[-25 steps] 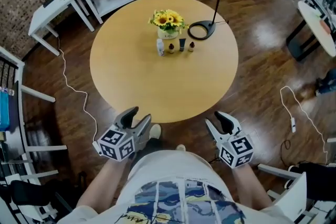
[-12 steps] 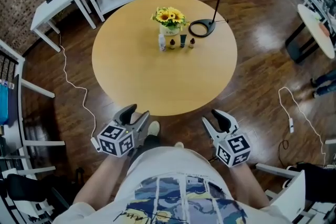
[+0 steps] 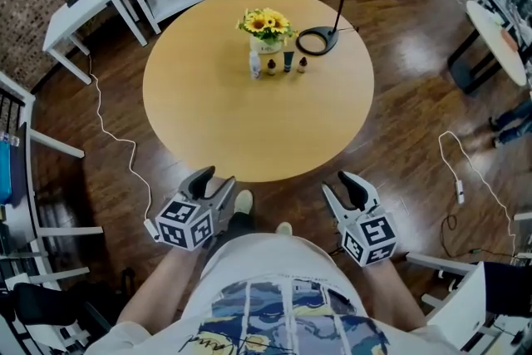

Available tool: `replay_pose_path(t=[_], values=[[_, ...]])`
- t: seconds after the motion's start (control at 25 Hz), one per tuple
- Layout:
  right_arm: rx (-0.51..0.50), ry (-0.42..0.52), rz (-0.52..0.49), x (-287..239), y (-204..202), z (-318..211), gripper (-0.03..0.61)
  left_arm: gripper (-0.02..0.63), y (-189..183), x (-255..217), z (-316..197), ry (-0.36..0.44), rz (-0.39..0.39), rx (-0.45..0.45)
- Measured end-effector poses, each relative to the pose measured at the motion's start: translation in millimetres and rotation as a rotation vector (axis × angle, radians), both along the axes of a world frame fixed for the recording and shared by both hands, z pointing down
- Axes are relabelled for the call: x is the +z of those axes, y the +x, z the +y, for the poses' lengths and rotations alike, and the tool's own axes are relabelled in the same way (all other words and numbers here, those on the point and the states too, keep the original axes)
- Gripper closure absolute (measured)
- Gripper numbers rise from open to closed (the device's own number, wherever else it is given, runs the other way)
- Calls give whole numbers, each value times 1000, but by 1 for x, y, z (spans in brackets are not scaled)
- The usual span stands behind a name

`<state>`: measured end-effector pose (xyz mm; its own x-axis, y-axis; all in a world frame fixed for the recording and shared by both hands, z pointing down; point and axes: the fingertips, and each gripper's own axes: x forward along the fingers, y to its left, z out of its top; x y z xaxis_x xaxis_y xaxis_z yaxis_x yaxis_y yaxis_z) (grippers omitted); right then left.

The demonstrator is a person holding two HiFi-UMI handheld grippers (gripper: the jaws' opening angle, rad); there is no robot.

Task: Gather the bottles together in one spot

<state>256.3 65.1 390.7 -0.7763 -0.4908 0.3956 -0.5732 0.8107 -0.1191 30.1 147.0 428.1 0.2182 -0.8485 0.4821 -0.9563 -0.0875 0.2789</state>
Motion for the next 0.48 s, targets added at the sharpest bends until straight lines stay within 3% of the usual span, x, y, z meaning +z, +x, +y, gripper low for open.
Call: replay_pose_path(t=[0.48], values=[[-10, -37, 28, 10, -11, 4, 388, 405, -9, 9, 8, -39, -3, -7]])
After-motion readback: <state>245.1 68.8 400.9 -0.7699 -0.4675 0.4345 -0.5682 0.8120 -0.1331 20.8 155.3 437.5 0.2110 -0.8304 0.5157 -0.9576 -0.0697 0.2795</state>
